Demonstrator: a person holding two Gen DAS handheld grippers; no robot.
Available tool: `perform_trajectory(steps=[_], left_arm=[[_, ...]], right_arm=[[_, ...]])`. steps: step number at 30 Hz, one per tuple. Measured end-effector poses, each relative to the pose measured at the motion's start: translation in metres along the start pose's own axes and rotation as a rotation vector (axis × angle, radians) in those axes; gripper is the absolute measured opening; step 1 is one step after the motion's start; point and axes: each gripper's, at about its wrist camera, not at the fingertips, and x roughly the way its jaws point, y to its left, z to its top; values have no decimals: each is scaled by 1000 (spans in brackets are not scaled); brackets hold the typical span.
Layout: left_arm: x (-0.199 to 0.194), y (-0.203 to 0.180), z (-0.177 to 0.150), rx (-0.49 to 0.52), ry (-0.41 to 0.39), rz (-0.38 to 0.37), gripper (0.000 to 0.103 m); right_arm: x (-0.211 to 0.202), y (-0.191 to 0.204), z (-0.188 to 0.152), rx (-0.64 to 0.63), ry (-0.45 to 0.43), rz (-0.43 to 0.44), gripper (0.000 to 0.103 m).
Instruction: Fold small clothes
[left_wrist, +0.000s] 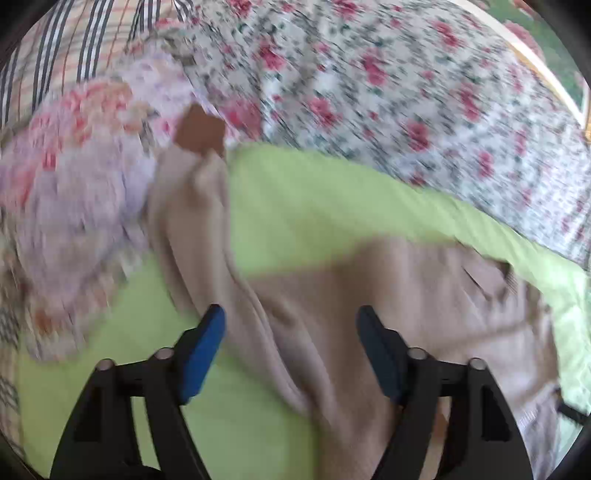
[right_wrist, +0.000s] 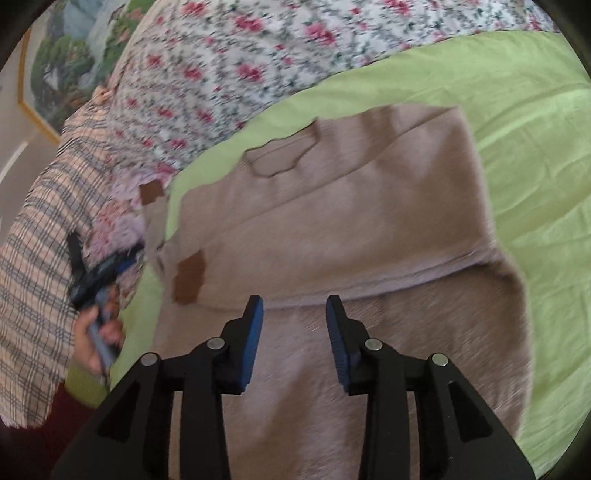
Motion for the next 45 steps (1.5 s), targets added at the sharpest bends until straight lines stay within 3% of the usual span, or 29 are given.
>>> perform_trajectory(steps=[5,9,12,13,15,17,18,23,27,30,35,40,45], left_arm=[[52,28,64,-40,-25,87,82],[110,52,108,-90,43,147,84],[149,66,121,-127,106,192,84],[160,68,122,-124,121,198,82],[174,67,119,-93,142,219,51],[171,62,117,-61,130,181,11],[163,58,116,-43,113,163,3],[96,27,101,15,9,-20,3],[32,-22,72,51,-63,-206,3],[-7,-64,44,71,-89,-327,3],[-36,-136,-2,126,-76,-493,3],[-30,-211,-55,246,-16,-563,3],[6,-254,-101,354,105,-527,5]], right_arm=[[2,16,-10,-25,27,28,37],[2,23,-15,-34,42,48,37],[9,26,-17,-39,57,57,37],[11,26,-16,-40,61,59,37],[18,27,-15,-42,77,61,37],[20,28,-14,-43,76,69,37],[20,29,-13,-44,71,73,37],[17,34,-14,-54,47,89,37],[10,33,-16,-45,29,88,37],[3,29,-18,-29,14,74,37],[-14,12,-19,9,-31,46,37],[-27,-19,-20,95,-84,10,37],[-23,-40,-15,152,-97,-25,37]])
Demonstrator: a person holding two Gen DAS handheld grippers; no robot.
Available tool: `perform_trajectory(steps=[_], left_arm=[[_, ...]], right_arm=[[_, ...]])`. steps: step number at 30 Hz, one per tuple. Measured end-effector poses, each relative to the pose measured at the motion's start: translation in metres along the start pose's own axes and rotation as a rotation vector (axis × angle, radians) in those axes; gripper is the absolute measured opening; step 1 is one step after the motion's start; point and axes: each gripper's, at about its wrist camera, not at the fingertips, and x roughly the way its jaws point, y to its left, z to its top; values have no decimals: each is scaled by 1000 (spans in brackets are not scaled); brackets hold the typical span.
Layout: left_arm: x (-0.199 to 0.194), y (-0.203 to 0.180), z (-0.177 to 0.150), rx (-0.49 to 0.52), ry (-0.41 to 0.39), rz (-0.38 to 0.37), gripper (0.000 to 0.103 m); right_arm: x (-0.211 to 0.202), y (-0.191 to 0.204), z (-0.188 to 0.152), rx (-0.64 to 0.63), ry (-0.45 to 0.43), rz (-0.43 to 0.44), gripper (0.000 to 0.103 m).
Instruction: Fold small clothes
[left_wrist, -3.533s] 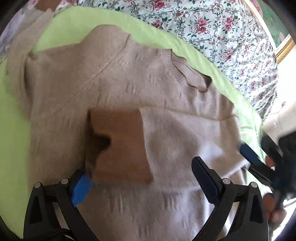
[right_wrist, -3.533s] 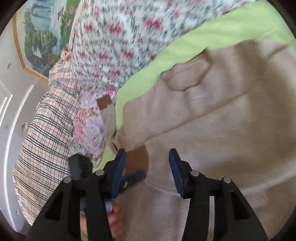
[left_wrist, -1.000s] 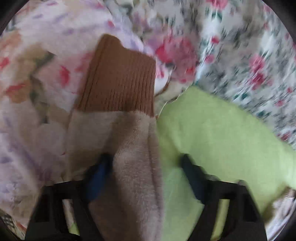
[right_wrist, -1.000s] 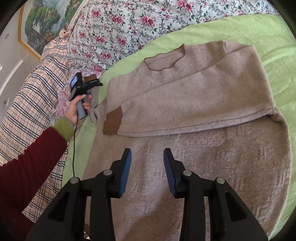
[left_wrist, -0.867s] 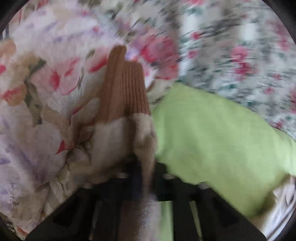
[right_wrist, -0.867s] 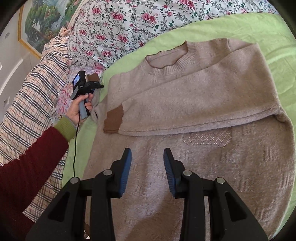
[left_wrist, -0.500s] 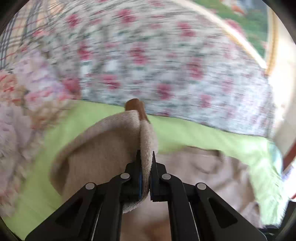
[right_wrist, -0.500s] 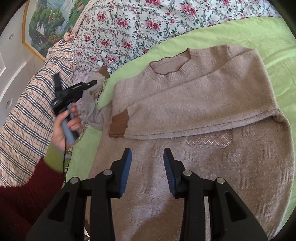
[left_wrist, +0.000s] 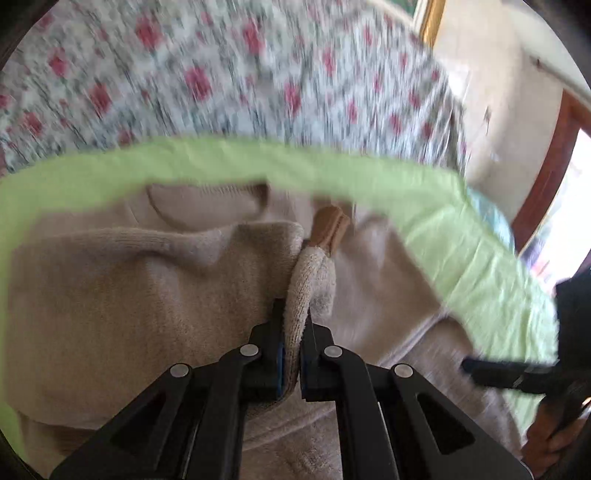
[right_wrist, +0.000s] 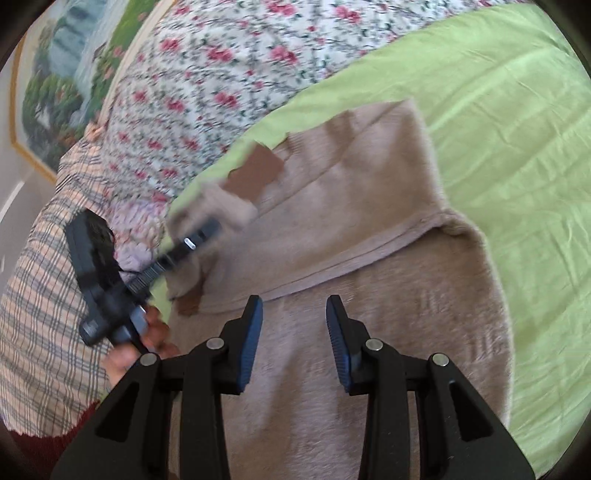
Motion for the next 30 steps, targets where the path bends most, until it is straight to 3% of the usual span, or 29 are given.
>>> perform_trajectory(steps=[4,8,10,13,14,15,20,22,23,24,25,28,30], left_arm=[[15,2,-20,-10,86,14,18],[-21,11,-38,-17,47,47,49],[-44,20,-45,-24,30,61,50],[-79,48,-56,-64,9,142,54],[-88,59,-59,-82,4,170,54],[-99,75,-62,-112,-6,213,54],[-115,156,-74,-290,36,412,56],[-110,180,-76,-345,60,435,56],[-106,189,-75,-368,73,430,56],[-100,195,-73,-384,77,408,56],[-97,198,-70,-386,77,398,56],[-82,196,-59,-345,95,404,56],[-74,191,-52,-305,90,476,50]], right_arm=[[10,0,11,17,0,-1,37],[30,5,31,28,-7,-8,41],[44,6,42,54,-1,1,42],[64,8,54,79,2,14,45],[70,8,57,85,5,12,52],[79,7,61,101,8,10,56],[110,-1,74,168,19,2,57],[119,0,77,162,30,-12,50],[122,2,79,151,42,0,24],[121,9,81,135,47,19,9],[118,14,82,122,33,30,9],[72,39,85,47,-125,155,9],[42,41,83,45,-230,219,9]])
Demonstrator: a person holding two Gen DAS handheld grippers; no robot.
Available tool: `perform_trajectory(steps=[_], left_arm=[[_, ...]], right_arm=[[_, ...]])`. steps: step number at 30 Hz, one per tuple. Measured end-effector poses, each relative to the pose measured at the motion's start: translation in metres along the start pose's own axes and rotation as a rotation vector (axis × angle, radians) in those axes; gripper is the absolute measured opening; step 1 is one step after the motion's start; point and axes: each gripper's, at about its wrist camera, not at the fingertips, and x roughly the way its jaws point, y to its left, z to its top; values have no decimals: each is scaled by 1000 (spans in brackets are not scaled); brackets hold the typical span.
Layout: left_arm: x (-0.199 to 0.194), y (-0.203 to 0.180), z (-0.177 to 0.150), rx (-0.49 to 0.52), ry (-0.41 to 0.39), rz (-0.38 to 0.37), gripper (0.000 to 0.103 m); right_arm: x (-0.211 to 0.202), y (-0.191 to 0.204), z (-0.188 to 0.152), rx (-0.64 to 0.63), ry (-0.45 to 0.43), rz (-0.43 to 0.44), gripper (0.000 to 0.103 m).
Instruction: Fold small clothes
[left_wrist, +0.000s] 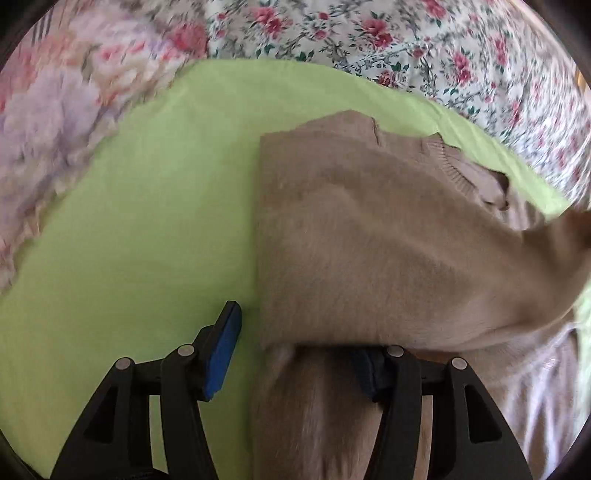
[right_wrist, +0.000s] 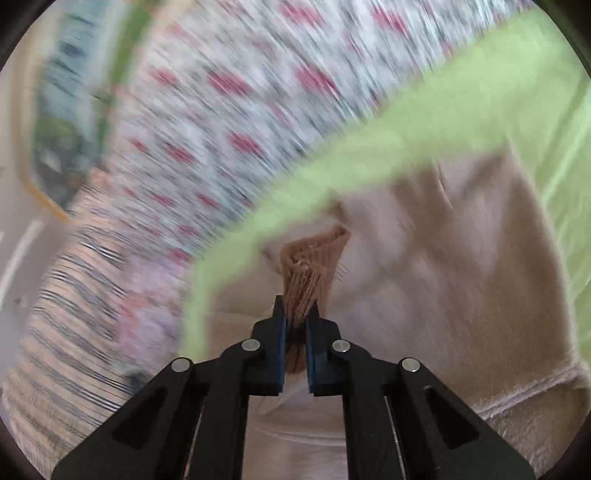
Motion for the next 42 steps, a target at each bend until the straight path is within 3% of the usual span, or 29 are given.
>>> perform_trajectory(steps=[1,3,5,8,10,13,16,17,18,22,24,26,28,31,33,37,39,41,42], left_arm=[[-3,-1,1,-2,-28,67,36],[-18,-2,-1,-42,-99,115,37],[-32,-4,-7,-70,-149,136,39],[-39,-6,-20,-91,-148,193,38],[-37,3,-26,-128,-127,164,39],[-25,11,-30,-154,-64,120,39],[-26,15,-33,-155,-57,87,39],[-26,16,-32,-151,-56,84,39],[-26,16,-32,-151,-54,83,39],[-26,17,-32,-170,-53,66,39],[-27,16,-34,-164,-40,42,41],[-32,17,-36,-153,-19,-27,38],[-43,20,-38,-113,-3,-170,41],[-60,30,-34,-97,-15,-278,67],[-61,38,-18,-111,-23,-325,74],[-22,38,22,-138,36,-329,79],[13,36,41,-158,110,-351,79],[38,36,51,-169,147,-352,76],[40,33,54,-151,116,-342,72]], right_arm=[[-22,0,1,3,-78,34,9],[-36,-9,-1,18,-118,12,9],[-36,-26,-10,25,-86,-36,9],[-21,-55,-30,52,8,-131,9],[-11,-69,-41,57,58,-207,9],[-9,-81,-47,95,103,-226,13],[-10,-84,-46,116,114,-242,23],[-9,-80,-44,92,115,-251,21],[-9,-73,-39,52,121,-249,11],[-34,-31,-22,-121,-28,-199,10],[-28,-30,-23,-188,12,-299,10],[-14,-43,-28,-179,101,-345,10],[-10,-60,-33,-117,158,-344,13],[-16,-76,-36,-31,166,-304,15],[-18,-79,-36,-20,164,-292,23],[-9,-77,-39,-2,188,-272,26],[-7,-76,-40,9,187,-270,26],[-7,-76,-40,6,185,-272,26],[-5,-74,-41,-6,186,-273,26]])
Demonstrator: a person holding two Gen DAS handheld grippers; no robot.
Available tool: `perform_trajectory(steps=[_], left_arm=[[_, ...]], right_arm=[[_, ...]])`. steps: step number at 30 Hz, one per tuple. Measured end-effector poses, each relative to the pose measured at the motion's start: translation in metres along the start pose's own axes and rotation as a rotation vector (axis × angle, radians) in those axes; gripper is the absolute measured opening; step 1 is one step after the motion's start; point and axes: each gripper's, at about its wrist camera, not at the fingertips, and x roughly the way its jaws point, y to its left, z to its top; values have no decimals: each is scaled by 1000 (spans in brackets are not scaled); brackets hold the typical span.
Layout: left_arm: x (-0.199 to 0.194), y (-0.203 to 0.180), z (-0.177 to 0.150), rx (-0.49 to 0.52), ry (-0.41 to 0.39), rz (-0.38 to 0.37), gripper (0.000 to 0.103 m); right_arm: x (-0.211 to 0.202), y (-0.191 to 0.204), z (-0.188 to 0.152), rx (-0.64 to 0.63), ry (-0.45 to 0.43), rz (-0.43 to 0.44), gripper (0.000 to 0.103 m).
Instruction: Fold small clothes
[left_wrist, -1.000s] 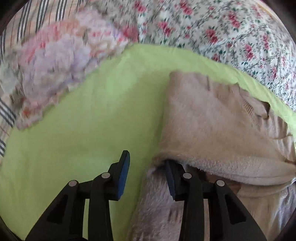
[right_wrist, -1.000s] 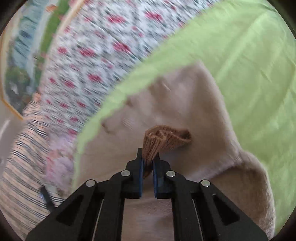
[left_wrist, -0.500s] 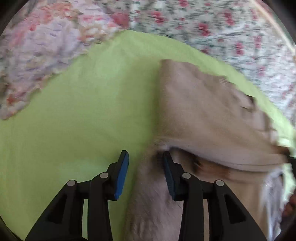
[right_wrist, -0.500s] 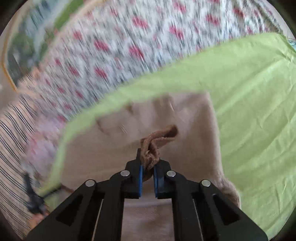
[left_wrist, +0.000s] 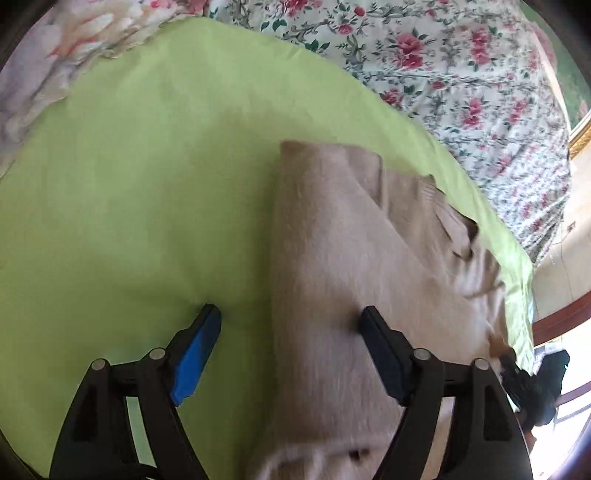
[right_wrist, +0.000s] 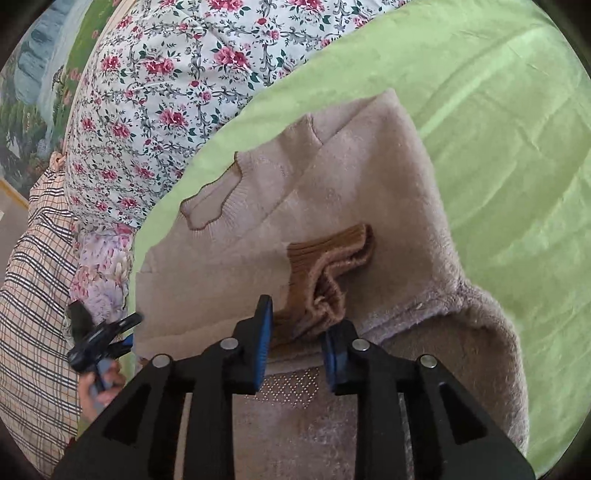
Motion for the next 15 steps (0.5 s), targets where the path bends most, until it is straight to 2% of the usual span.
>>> perform_trajectory(steps=[1,2,3,5,6,7,10,11,13,15], left_arm=[[-1,-6,2,40,-29,1,25],[-1,-10,3,57,-26,-16,6],[-7,-12,1,49,-59,-2,6],[-26,-17,-6,54,-165,10,5],[-31,-18,-9,58,-191,19,5],[-31,-18,-11,63,-199,34,5],[-16,-17,-15,86,-167,105,6],[-12,-16,-15,86,-157,117,6],[-6,-15,-13,88,-140,136,7],[-4,-16,-12,98,-131,162,9]], right_arm=[[1,1,1,-14,5,-3,26],[0,8,2,-50,-1,3,17],[-7,13,3,-81,-38,25,9],[-26,25,4,-147,-144,92,9],[-31,30,4,-181,-176,83,9],[-29,34,4,-211,-175,22,9],[4,29,-1,-256,-10,-155,9],[10,28,-5,-266,23,-189,9],[12,25,-10,-274,50,-229,10],[4,27,-11,-268,36,-253,20]])
